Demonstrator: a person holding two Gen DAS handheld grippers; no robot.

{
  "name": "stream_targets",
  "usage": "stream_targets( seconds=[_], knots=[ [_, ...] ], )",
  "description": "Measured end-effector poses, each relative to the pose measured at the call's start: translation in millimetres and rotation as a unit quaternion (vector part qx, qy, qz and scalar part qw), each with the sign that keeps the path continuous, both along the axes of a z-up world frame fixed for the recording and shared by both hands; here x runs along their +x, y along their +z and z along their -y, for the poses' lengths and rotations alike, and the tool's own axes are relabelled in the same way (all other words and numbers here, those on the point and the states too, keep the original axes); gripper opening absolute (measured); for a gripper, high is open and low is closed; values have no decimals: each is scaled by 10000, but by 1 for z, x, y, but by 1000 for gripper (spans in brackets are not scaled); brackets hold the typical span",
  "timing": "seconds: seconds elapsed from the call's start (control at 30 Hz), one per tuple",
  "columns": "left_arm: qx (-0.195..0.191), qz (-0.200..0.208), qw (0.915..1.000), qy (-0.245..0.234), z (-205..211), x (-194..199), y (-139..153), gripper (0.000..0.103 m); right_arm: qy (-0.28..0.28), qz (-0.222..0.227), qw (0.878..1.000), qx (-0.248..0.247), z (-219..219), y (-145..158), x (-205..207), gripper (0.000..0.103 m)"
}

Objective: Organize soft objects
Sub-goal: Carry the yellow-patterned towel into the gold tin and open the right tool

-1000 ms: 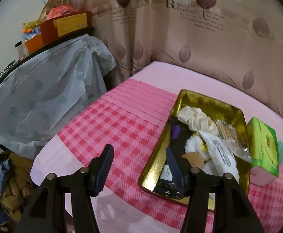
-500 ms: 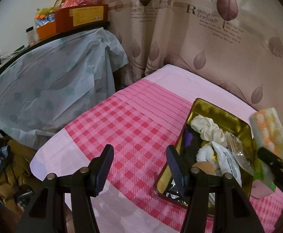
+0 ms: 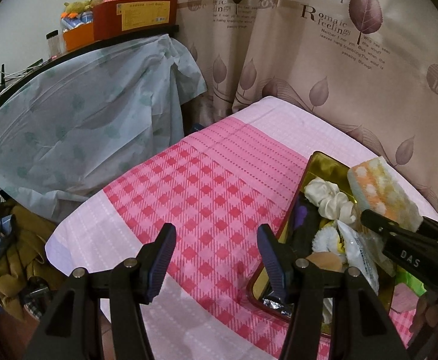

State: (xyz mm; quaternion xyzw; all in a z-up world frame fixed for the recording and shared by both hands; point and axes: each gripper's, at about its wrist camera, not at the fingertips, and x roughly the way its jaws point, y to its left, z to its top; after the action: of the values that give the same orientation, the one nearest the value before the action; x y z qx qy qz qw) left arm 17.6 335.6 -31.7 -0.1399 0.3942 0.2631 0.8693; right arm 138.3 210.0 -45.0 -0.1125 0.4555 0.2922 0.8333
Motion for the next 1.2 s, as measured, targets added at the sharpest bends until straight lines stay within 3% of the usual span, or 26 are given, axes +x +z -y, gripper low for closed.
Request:
stream_targets(
  seconds=[0.2,0.43,0.63,0.93,1.2],
  knots=[
    [8,-27,10000,-8,1,0,-2,57,26,69,10000,-9,-2,-1,-1,50],
    [25,-46,10000,-30,3,2,-3,57,-25,183,9998,55,4,7,-7,69],
    [131,-38,9998,-122,8,3,-1,57,-60,348,9993,142,13,19,-19,78],
    [303,-69,9992,-249,17,5,0,57,-176,449,9978,450,49,42,-41,80],
    [559,-68,9973,-472,34,6,3,57,-558,585,9953,526,110,55,-53,82]
  ],
)
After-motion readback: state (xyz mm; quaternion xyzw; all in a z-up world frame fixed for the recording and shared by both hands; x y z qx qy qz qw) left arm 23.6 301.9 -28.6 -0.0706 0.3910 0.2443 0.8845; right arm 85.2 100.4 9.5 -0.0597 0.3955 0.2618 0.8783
